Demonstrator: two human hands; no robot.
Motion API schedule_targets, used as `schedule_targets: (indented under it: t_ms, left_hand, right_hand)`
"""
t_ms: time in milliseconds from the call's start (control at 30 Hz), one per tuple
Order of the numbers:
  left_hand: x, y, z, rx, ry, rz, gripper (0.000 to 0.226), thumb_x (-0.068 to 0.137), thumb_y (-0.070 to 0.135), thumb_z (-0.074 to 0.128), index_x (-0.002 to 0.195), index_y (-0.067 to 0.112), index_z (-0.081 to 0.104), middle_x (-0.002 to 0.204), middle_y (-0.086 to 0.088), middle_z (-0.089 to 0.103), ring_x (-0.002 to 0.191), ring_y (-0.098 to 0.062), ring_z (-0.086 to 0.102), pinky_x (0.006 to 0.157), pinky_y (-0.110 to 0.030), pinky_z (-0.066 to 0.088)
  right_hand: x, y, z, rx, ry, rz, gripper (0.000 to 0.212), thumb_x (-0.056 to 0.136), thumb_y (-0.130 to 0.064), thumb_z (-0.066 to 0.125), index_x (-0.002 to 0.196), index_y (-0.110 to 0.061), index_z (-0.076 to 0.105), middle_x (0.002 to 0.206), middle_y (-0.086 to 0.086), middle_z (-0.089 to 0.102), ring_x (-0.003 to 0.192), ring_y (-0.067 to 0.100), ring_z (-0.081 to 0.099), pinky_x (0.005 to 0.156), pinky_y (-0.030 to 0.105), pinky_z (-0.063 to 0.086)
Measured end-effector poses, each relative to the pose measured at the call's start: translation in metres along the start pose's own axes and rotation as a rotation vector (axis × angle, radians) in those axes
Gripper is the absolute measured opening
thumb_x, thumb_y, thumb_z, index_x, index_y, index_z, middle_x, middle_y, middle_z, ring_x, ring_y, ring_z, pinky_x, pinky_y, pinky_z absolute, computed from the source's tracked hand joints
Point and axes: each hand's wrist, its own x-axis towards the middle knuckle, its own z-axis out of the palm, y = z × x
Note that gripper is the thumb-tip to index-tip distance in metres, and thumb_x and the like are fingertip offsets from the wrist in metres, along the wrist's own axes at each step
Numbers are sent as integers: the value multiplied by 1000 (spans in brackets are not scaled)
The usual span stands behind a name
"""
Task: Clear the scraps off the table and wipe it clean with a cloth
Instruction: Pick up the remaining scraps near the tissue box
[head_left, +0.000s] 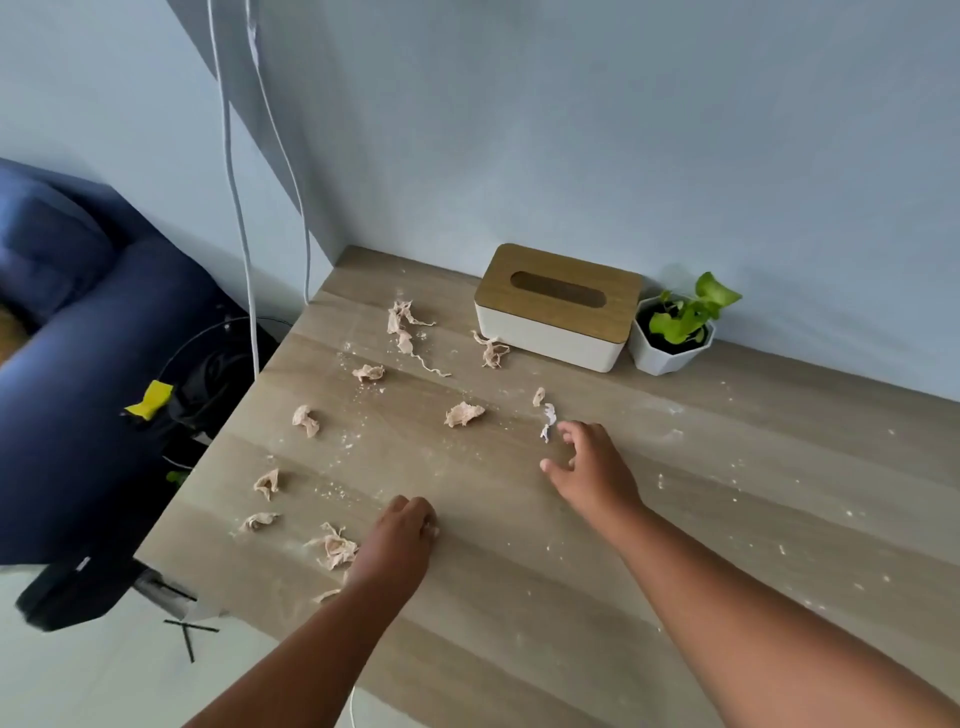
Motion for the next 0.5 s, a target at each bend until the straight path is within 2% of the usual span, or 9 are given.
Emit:
schedule_targets:
  t_ms: [100, 200, 300, 400, 500]
  left_hand:
    - [6, -3, -2, 12, -43, 26, 9, 96, 11, 60, 98, 14, 68, 98, 0, 58, 89, -20, 58, 79, -31, 46]
    - [9, -5, -6, 21, -66, 44, 11, 95, 11, 61, 99, 15, 70, 98, 0, 59, 90, -19, 58, 78, -28, 43]
    - [14, -4, -12, 21, -58, 47, 13, 97, 15, 59, 102, 19, 70, 99, 2, 61, 89, -16, 58, 74, -21, 36]
    - [23, 1, -18, -6, -34, 44, 16, 98, 14, 59, 105, 20, 72, 99, 4, 64, 91, -14, 60, 73, -14, 35]
    - [36, 9, -25, -42, -2, 21, 19, 95, 10, 57, 105, 20, 71, 98, 7, 61, 85, -9, 58, 69, -5, 35]
  right_hand:
    - [21, -8, 2, -36, 38, 7, 56, 86, -39, 77, 135, -30, 51, 124, -5, 53, 103, 19, 62, 82, 32, 52]
    - [35, -16, 4, -82, 50, 14, 52, 88, -36, 75, 134, -25, 52, 123, 1, 54, 106, 26, 63, 83, 38, 55]
    - [41, -22, 6, -117, 56, 30, 37, 92, -31, 72, 126, -22, 60, 123, 5, 55, 106, 30, 63, 83, 38, 54]
    - [39, -23, 7, -161, 56, -1, 17, 98, -28, 64, 113, -20, 66, 118, 6, 55, 102, 31, 62, 80, 36, 53]
    - [33, -22, 9, -221, 36, -42, 13, 102, -27, 55, 104, -20, 66, 112, 4, 55, 101, 29, 59, 77, 37, 51]
